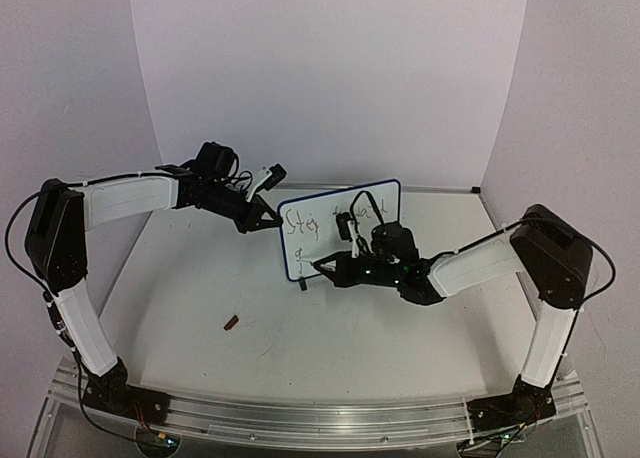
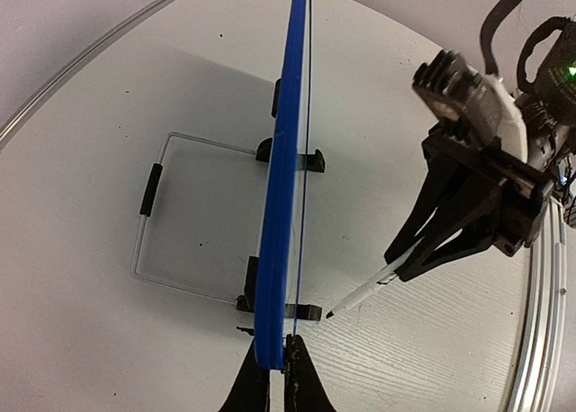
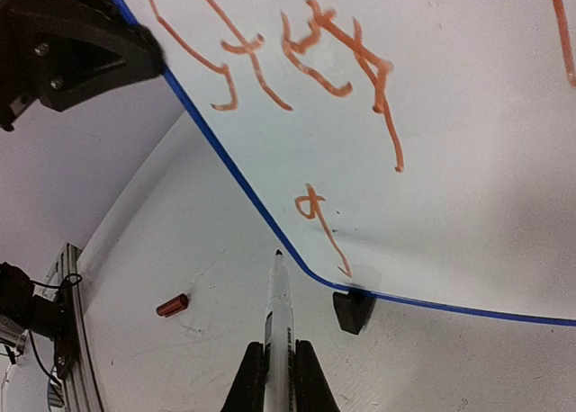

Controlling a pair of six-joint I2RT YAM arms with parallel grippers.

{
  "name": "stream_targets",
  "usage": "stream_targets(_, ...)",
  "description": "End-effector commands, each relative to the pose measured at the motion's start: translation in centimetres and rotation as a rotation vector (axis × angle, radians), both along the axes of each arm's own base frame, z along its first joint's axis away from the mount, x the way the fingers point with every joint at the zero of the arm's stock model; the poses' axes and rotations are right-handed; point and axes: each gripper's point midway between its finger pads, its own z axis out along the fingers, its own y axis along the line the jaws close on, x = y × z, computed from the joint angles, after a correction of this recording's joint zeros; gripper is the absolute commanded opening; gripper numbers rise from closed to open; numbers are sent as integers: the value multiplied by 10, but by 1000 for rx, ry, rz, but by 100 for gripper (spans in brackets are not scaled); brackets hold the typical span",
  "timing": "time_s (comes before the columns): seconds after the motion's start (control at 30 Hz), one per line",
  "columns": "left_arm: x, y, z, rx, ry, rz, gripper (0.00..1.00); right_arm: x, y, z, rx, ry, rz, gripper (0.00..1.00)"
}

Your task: Write a sentence on the whiteboard

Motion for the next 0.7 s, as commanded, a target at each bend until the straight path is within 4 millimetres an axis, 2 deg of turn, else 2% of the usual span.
stream_targets(0.0,-5,12,-36,118,71,20,0,-5,-5,61,125,-104,8,0)
stream_targets(0.27,-5,12,-36,115,73,20,0,12,-27,29,-56,-121,-118,0)
stream_targets(0.67,-4,12,-36,115,73,19,0,24,-14,30,-56,-131,-112,0)
